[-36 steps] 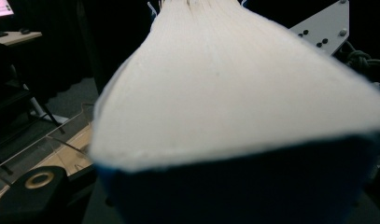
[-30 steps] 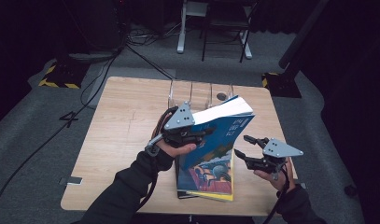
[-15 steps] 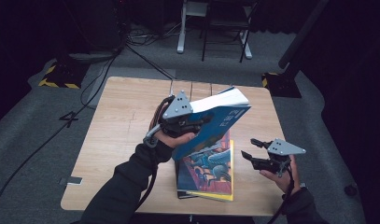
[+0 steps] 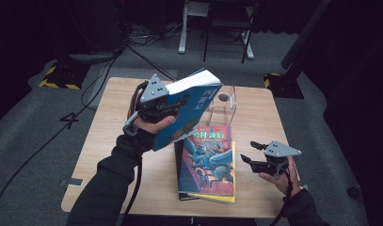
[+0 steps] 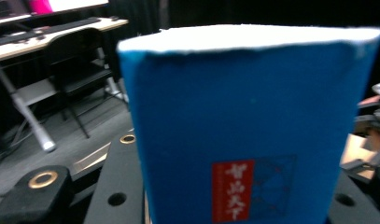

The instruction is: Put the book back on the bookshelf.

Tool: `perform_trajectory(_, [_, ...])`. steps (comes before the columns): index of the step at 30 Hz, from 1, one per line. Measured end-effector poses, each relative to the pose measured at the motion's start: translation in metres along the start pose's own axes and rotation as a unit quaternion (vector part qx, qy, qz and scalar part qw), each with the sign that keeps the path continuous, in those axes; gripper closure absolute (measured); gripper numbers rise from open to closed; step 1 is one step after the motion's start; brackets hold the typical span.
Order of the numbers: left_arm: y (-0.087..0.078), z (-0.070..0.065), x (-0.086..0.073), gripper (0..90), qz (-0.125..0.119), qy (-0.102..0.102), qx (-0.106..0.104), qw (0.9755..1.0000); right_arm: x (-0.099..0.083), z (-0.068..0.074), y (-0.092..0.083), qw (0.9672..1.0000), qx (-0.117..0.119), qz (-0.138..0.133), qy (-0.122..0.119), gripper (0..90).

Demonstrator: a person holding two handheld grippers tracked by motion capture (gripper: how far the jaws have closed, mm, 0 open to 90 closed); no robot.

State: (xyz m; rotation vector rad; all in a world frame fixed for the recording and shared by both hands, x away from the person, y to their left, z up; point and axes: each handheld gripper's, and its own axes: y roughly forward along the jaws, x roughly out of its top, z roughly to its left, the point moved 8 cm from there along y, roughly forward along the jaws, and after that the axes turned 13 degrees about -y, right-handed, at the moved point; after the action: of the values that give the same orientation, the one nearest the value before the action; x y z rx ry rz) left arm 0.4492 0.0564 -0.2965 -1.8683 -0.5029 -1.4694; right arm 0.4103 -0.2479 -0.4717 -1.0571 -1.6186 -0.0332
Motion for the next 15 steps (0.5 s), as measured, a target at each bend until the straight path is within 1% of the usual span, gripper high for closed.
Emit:
perform_trajectory(5, [0.004, 0.018, -0.002, 60.5, 0.002, -0.014, 0.025, 0.9996, -0.001, 0.000, 0.002, 1.0000, -0.001, 0.004, -0.001, 35.6])
perform_trajectory(6, [0.004, 0.018, -0.002, 60.5, 0.002, -0.014, 0.025, 0.9996, -0.001, 0.000, 0.002, 1.0000, -0.001, 0.004, -0.001, 35.6])
perform_trajectory(8, [0.008, 0.024, -0.002, 60.5, 0.002, -0.019, 0.037, 0.9991, -0.002, 0.001, 0.002, 1.0000, -0.001, 0.005, -0.003, 35.5])
perform_trajectory(11, [0.014, 0.029, -0.003, 60.6, 0.002, -0.026, 0.052, 0.9983, -0.002, 0.001, 0.003, 1.0000, -0.001, 0.006, -0.003, 35.3])
perform_trajectory(13, [0.019, 0.032, -0.003, 60.6, 0.006, -0.029, 0.060, 0.9978, -0.003, 0.001, 0.003, 1.0000, 0.000, 0.006, -0.003, 35.3])
perform_trajectory(15, [0.023, 0.034, -0.002, 60.6, 0.005, -0.028, 0.068, 0.9973, -0.003, 0.001, 0.003, 1.0000, 0.000, 0.005, -0.002, 35.2])
